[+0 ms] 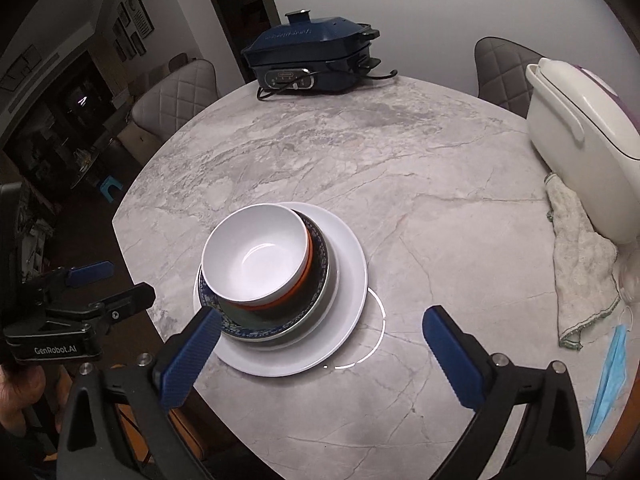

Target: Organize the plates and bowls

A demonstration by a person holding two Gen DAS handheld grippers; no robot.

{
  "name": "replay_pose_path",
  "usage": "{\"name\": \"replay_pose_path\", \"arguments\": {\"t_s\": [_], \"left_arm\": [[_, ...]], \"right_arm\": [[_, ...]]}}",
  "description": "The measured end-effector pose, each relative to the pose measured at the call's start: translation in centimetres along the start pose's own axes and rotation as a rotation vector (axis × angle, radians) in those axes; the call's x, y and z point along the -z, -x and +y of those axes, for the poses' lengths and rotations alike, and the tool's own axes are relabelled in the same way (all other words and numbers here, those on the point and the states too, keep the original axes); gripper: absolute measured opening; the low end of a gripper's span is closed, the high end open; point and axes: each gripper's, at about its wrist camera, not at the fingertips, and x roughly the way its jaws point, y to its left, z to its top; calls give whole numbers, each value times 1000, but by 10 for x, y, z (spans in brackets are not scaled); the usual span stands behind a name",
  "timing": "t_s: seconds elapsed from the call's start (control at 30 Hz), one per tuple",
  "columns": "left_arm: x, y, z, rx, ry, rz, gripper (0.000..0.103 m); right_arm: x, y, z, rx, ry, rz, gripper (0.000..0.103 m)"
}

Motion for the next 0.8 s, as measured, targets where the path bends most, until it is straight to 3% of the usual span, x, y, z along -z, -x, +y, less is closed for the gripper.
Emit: {"name": "replay_pose_path", "arguments": {"t_s": [0.13, 0.27, 0.33, 0.57, 0.8], "left_arm": [[-1, 34, -16, -137, -11, -98, 102], [-3, 45, -20, -88, 36, -102, 102], [-6, 47, -21, -101, 56, -90, 102], [-26, 52, -22, -56, -45, -95, 102], [-48, 41, -6, -42, -84, -55, 102]], "right_arm": [[3, 15, -3, 15, -25, -30, 103], [4, 31, -3, 39, -62, -48, 103], [4, 39, 2, 60, -55, -67, 103], [-4, 52, 20, 107, -95, -117, 103], [-11, 52, 42, 157, -126, -133, 103]]}}
